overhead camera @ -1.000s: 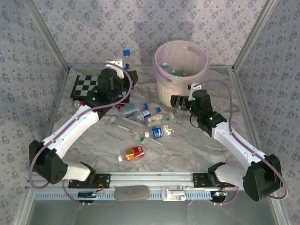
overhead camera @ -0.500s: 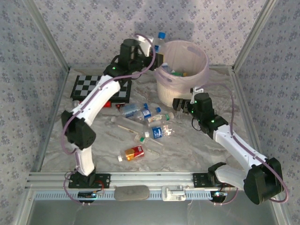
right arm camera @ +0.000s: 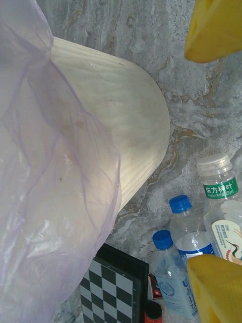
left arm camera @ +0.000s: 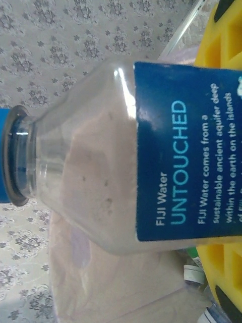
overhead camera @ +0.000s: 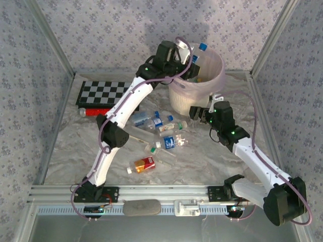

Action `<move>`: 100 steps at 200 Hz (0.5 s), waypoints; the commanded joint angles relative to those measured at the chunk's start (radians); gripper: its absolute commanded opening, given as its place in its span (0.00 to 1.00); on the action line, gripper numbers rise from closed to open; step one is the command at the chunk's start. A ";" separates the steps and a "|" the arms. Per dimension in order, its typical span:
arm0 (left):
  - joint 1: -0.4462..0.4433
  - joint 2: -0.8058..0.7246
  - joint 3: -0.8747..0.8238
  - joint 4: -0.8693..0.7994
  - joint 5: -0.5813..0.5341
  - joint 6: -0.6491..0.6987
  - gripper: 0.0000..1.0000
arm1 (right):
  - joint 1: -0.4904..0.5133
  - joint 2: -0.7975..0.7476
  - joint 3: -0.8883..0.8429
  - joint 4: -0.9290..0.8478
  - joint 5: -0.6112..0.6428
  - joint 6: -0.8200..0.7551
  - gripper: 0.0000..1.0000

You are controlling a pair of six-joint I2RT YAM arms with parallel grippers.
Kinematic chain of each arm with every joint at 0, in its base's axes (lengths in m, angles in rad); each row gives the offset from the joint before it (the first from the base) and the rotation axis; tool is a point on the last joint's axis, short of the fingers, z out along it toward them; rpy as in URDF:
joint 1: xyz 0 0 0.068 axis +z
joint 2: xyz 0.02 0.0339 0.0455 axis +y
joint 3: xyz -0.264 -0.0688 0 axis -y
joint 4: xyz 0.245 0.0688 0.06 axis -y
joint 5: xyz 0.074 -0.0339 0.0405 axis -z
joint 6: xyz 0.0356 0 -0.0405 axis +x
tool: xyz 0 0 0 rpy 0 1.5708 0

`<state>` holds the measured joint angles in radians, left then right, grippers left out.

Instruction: Put the plastic bottles in the bin

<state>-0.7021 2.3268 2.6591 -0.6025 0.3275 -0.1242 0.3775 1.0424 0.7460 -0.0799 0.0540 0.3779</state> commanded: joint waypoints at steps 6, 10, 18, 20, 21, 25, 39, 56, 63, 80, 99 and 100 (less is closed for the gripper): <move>0.006 0.029 0.044 -0.022 0.005 0.004 0.52 | -0.010 -0.019 -0.013 -0.014 -0.016 0.010 0.99; 0.007 0.032 0.043 -0.022 0.003 0.005 0.54 | -0.012 -0.021 -0.013 -0.014 -0.017 0.009 0.99; 0.006 0.038 0.042 -0.020 -0.003 0.005 0.57 | -0.013 -0.021 -0.013 -0.014 -0.019 0.009 0.99; 0.007 0.038 0.042 -0.019 -0.005 0.005 0.57 | -0.014 -0.022 -0.013 -0.014 -0.020 0.010 0.99; 0.006 0.039 0.042 -0.020 -0.005 0.005 0.58 | -0.014 -0.022 -0.013 -0.014 -0.020 0.008 0.99; 0.006 0.041 0.043 -0.019 -0.008 0.004 0.59 | -0.014 -0.023 -0.013 -0.014 -0.021 0.008 0.99; 0.007 0.044 0.042 -0.017 -0.018 0.003 0.68 | -0.015 -0.022 -0.010 -0.014 -0.024 0.009 0.99; 0.006 0.040 0.044 -0.015 -0.028 0.002 0.79 | -0.017 -0.022 -0.008 -0.014 -0.029 0.009 0.99; 0.006 0.036 0.046 -0.014 -0.033 0.001 0.83 | -0.016 -0.022 -0.007 -0.014 -0.031 0.009 0.99; 0.006 0.023 0.045 -0.012 -0.038 0.001 0.89 | -0.015 -0.021 -0.006 -0.014 -0.034 0.010 0.99; 0.007 -0.004 0.045 -0.015 -0.040 -0.002 0.92 | -0.015 -0.016 -0.004 -0.014 -0.045 0.015 0.99; 0.006 -0.005 0.045 -0.016 -0.041 -0.002 0.93 | -0.015 -0.016 -0.004 -0.013 -0.045 0.016 0.99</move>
<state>-0.6941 2.3646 2.6678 -0.6182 0.2985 -0.1238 0.3656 1.0363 0.7422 -0.0826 0.0296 0.3779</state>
